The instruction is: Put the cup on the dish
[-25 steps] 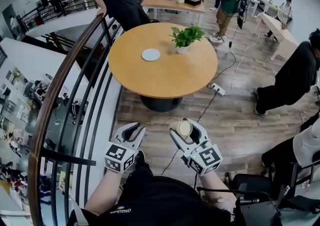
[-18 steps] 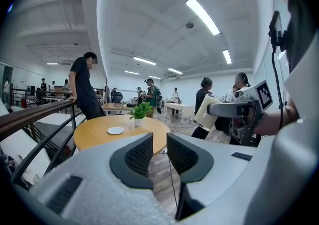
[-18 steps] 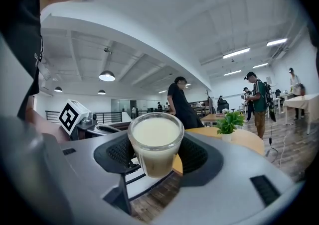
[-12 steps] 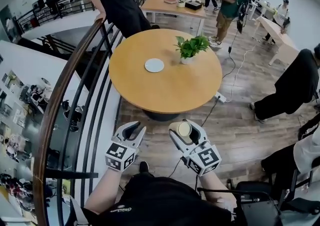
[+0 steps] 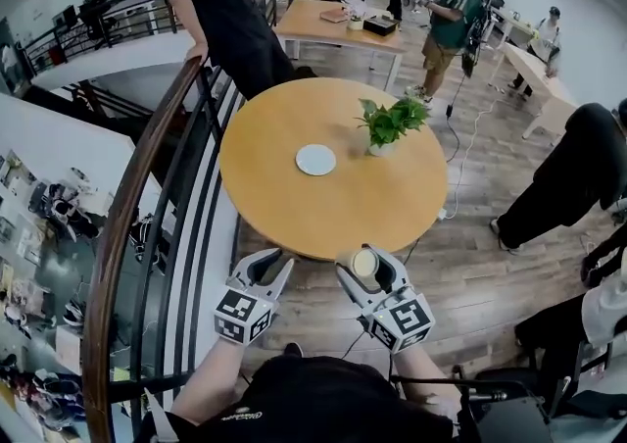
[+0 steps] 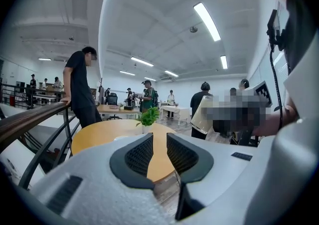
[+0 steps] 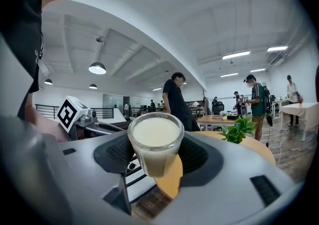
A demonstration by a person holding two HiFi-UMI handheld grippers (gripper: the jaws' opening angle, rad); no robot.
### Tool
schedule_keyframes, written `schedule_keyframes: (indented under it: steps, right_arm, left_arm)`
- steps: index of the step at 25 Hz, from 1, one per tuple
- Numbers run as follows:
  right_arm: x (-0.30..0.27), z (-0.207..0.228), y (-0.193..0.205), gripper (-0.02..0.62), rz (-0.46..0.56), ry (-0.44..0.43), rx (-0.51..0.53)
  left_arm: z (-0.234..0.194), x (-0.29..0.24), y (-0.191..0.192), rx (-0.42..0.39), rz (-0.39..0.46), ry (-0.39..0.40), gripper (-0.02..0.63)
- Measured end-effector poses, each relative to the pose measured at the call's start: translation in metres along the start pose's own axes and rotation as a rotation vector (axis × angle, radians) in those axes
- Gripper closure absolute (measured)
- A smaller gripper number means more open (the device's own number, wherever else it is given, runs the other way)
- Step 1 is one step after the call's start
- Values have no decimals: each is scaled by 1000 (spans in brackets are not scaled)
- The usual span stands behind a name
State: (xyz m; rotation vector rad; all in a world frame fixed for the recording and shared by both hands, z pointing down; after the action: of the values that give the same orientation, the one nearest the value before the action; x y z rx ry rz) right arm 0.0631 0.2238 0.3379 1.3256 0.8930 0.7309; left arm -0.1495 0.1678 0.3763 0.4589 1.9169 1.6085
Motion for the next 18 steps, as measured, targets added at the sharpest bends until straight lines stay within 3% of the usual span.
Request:
schedule_keyframes:
  steps: [6,18]
  right_arm:
    - [-32,-6,-5,337,-17,42,-11]
    - [-68,23,8,337,-13,34,-36]
  left_arm:
    - [-42,-1,-1,13,-9,25,517]
    - [-62,-43,1,-1,-42,50,517]
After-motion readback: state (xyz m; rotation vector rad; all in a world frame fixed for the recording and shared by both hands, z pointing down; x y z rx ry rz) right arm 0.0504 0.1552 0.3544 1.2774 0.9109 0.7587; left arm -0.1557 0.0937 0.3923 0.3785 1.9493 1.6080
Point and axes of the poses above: the fingertips, and each gripper's own axes: x backward along the fingers, z to its right, y out of its underside, the point moved 8 cm from there along x, backward along the fingers, and after that the axes turned 1 degree about -z, right-handed, at the moved point
